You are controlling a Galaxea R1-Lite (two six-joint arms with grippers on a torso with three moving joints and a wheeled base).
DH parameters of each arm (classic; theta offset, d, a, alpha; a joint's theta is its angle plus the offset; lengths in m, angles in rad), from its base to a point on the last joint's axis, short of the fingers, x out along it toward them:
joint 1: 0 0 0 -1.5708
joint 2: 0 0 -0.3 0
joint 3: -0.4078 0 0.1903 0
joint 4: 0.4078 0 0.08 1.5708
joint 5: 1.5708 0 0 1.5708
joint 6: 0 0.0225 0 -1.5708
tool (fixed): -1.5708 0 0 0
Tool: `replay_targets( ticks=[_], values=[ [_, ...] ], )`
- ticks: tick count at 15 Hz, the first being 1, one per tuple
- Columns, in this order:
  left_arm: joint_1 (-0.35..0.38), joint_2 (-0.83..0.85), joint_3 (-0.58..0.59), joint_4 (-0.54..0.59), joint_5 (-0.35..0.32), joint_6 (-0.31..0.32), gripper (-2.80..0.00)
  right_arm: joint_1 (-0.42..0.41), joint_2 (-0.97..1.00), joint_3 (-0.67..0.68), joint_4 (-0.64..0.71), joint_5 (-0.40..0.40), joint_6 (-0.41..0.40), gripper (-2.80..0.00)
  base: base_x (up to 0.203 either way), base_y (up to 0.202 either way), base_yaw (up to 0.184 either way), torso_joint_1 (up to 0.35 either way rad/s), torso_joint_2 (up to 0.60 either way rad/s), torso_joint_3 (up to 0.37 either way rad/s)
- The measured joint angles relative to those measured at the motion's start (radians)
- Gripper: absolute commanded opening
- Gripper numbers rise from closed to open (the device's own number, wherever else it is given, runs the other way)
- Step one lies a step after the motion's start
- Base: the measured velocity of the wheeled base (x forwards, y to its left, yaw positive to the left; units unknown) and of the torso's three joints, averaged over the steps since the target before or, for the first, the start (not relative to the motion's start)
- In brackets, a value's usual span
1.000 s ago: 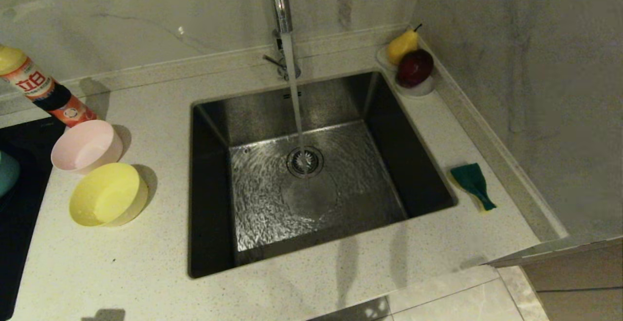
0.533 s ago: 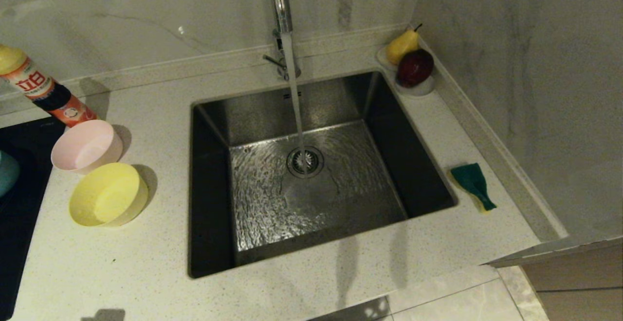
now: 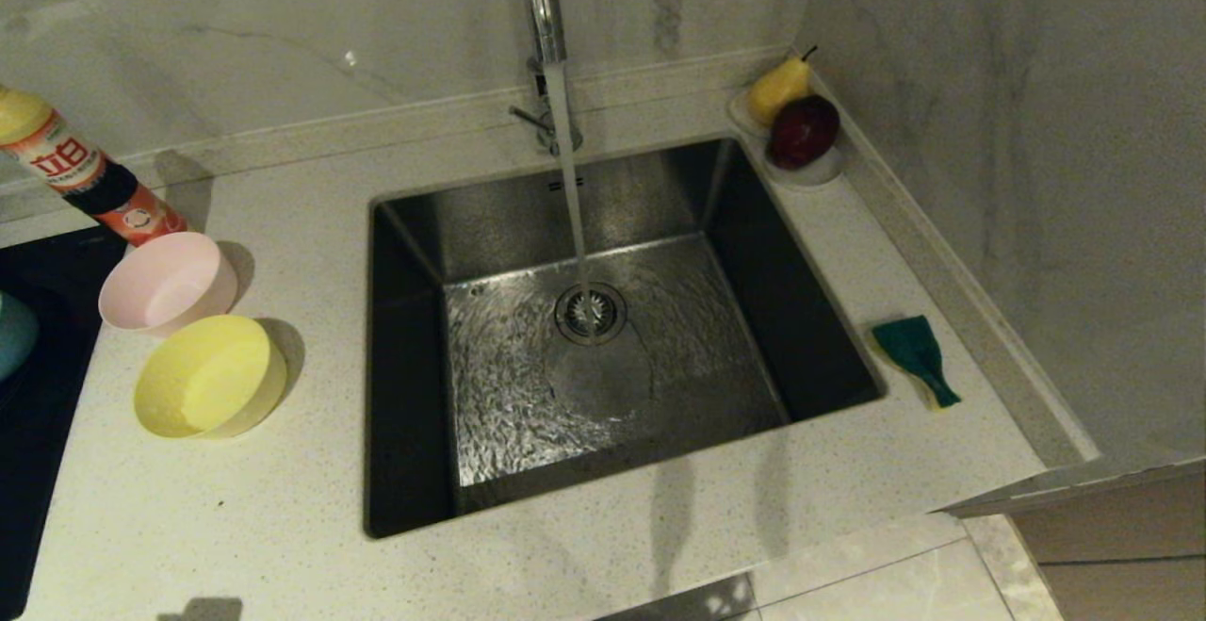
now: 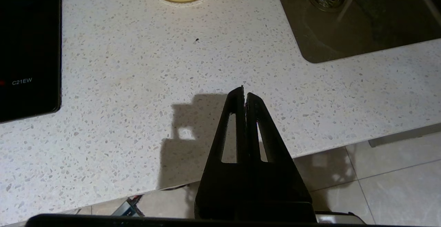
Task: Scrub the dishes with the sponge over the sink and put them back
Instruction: Turn off the faucet
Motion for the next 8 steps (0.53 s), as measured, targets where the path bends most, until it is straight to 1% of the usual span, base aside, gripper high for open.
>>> replay_targets(
  ticks=[8],
  values=[
    [0.000,0.000,0.000,0.000,0.000,0.000,-2.80,0.000,0.000,0.000,0.002,-0.001,0.003,-2.80,0.000,0.000,0.000,0.000,0.00,0.000]
  ],
)
